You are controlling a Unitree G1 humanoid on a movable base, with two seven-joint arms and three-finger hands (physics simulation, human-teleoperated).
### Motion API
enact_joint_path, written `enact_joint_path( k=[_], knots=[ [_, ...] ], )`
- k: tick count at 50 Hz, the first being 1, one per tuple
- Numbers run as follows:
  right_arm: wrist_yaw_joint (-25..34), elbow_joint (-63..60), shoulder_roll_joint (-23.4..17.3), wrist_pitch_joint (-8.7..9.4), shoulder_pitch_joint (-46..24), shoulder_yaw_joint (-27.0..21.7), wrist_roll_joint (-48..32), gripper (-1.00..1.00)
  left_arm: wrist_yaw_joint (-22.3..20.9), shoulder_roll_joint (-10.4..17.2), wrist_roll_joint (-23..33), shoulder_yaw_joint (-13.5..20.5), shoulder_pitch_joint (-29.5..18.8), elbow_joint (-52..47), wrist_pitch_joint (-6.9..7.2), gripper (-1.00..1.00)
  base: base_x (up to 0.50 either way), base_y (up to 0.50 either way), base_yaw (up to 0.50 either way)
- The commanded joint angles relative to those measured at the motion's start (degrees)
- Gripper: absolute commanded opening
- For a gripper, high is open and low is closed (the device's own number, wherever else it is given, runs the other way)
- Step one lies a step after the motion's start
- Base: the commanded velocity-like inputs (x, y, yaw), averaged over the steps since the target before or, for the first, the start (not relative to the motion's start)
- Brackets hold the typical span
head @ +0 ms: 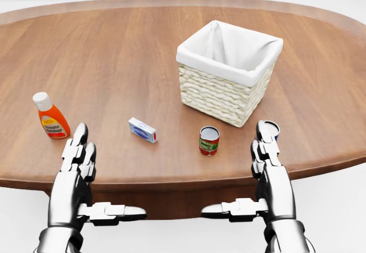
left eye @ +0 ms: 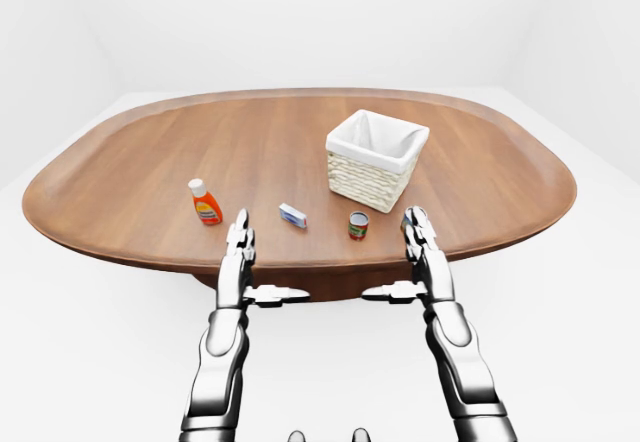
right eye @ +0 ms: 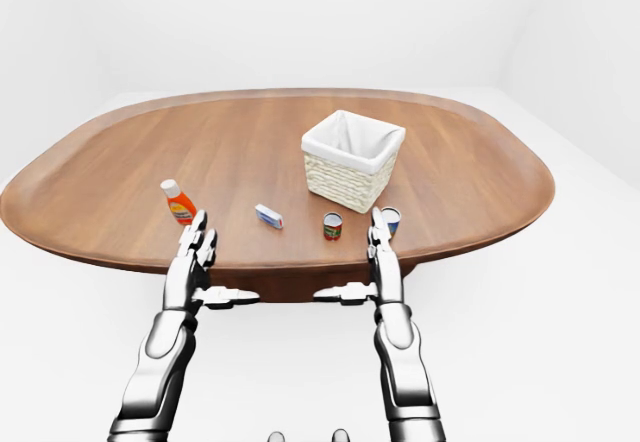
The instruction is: Pick up the alphabet soup and the cream cheese box, and put them in the basket.
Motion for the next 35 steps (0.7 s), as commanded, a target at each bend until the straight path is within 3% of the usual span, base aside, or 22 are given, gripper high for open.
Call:
enact_joint_path(
  k=[1, 5, 9, 17, 22, 27, 28, 29, 35],
  knots=[
    [1.34, 0.71, -0.65, -0.81, -0.06, -0.91, -0.38, 1.00, -2.36, 0.61, -1.77, 1.39, 0.55, -1.30, -1.70, 1.00, 0.00, 0.00, 0.00],
    [1.46, 0.64, -0.62, -0.82, -0.04, -0.80, -0.52, 1.00, -2.28, 0.59, -1.63, 1.29, 0.61, -1.76, -1.34, 1.00, 0.00, 0.00, 0.00],
    [1.81, 0.60, -0.59, -0.87, 0.13, -0.60, -0.71, 1.00, -2.32, 0.63, -1.46, 1.35, 0.41, -0.63, -2.36, 1.00, 0.00, 0.00, 0.00],
    [2.12, 0.74, -0.56, -1.08, 0.21, -0.45, -0.87, 1.00, -2.14, 0.54, -1.28, 1.20, 0.75, -1.33, -2.10, 1.00, 0.00, 0.00, 0.00],
    [2.21, 1.65, -0.59, -1.70, -0.05, -0.53, -1.01, 1.00, -2.43, 0.47, -2.36, 1.57, 1.02, -2.17, -2.14, 1.00, 0.00, -0.35, 0.00],
    [2.14, 0.85, -0.52, -1.16, 0.13, -0.34, -1.36, 1.00, -1.97, 0.51, -2.26, 1.55, 0.74, -1.85, -2.11, 1.00, 0.00, -0.38, 0.00],
    [2.13, 1.05, -0.54, -1.32, 0.10, -0.37, -1.39, 1.00, -2.08, 0.58, -2.24, 1.63, 0.43, -0.84, -2.82, 1.00, 0.00, -0.38, 0.00],
    [2.11, 1.06, -0.53, -1.27, 0.02, -0.36, -1.43, 1.00, -1.95, 0.57, -2.00, 1.46, 0.62, -1.45, -2.34, 1.00, 0.00, -0.37, 0.00],
    [2.14, 1.15, -0.52, -1.29, 0.00, -0.26, -1.57, 1.00, -1.30, 0.61, -1.58, 1.63, 0.43, -1.09, -2.68, 1.00, 0.00, -0.29, 0.00]
  ],
)
